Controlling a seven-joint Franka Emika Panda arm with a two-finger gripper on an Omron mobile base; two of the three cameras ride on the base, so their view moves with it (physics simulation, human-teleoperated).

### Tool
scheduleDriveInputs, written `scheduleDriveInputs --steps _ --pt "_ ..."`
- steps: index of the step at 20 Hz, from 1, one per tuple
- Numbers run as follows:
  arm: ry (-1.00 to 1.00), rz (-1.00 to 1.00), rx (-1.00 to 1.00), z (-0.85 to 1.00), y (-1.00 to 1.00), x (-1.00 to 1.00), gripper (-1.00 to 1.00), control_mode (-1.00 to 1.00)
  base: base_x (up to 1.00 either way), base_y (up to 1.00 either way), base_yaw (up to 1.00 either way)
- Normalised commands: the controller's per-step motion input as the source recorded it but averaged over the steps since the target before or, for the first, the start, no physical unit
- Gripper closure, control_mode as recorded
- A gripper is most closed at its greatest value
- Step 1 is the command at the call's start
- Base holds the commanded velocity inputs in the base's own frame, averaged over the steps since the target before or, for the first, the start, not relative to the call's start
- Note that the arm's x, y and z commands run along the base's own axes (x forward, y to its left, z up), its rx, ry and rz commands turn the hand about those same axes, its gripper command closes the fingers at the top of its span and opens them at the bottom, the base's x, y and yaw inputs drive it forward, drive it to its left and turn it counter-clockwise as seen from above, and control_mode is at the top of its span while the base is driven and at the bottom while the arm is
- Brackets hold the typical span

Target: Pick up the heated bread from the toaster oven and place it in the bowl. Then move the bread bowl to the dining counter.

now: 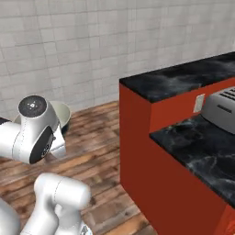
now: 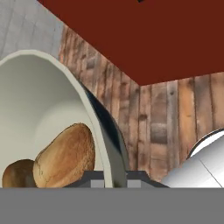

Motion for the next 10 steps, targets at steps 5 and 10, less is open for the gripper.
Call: scheduleDriveInputs --steps 5,10 --pt "0.0 0.0 0.0 0.0 0.0 0.0 1.0 1.0 1.0 0.84 -0.66" --pt "0.0 0.0 0.0 0.0 0.0 0.0 1.0 1.0 0.9 0.92 -0.64"
